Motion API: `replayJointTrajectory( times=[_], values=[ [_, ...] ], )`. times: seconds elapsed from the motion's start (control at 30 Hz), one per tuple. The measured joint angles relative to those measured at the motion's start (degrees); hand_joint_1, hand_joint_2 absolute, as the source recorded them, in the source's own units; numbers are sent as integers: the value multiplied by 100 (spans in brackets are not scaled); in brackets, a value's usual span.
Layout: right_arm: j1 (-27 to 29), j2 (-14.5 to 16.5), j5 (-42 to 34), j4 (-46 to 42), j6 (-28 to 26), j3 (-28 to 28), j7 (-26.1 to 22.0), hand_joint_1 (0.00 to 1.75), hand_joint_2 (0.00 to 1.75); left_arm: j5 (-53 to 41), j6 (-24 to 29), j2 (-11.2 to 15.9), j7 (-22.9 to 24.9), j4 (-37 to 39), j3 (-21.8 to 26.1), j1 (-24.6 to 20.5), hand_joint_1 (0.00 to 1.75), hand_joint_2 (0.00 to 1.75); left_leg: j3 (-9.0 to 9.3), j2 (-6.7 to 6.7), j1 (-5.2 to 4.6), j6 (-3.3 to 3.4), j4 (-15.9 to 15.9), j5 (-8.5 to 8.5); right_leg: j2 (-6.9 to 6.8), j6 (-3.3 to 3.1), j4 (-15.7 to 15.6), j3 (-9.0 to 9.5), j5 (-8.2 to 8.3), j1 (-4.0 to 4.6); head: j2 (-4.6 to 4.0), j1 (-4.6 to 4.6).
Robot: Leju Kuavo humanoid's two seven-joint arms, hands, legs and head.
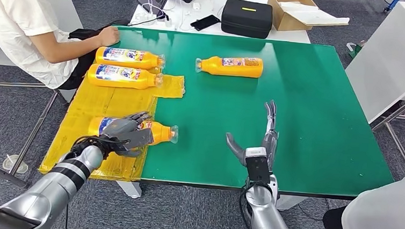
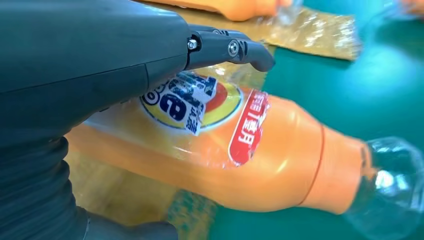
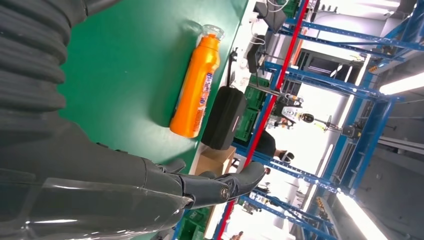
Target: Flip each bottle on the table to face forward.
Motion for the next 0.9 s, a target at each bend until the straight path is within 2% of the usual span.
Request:
replayJointTrajectory(
  times=[0.2, 0.37, 0.57, 0.9],
  values=[
    [271, -30, 49, -255, -96, 2, -1, 0, 175, 252, 691, -1, -26, -1129, -123, 745, 0, 175, -22, 4, -1, 0, 0, -1, 2, 1, -1, -23, 0, -1, 1, 1],
    [462, -61, 78, -448, -139, -4, -1, 0, 175, 372, 783, 116, 137, -2261, -443, 1257, 0, 175, -37, 5, 0, -2, 0, -3, 2, 0, -1, -38, 0, 1, 0, 1],
    [536, -93, 85, -560, -157, -8, -1, 0, 175, 368, 899, 343, 319, -2999, -788, 1456, 0, 175, -37, 7, 3, -5, 0, -5, 2, 0, 0, -41, 0, 3, 1, 1],
    [561, -113, 41, -613, -135, -16, -1, 0, 175, 572, 1164, 448, 313, -3337, -999, 1597, 0, 175, -38, 7, 2, -4, 0, -5, 2, 1, -1, -40, 0, 2, 1, 0]
  ],
)
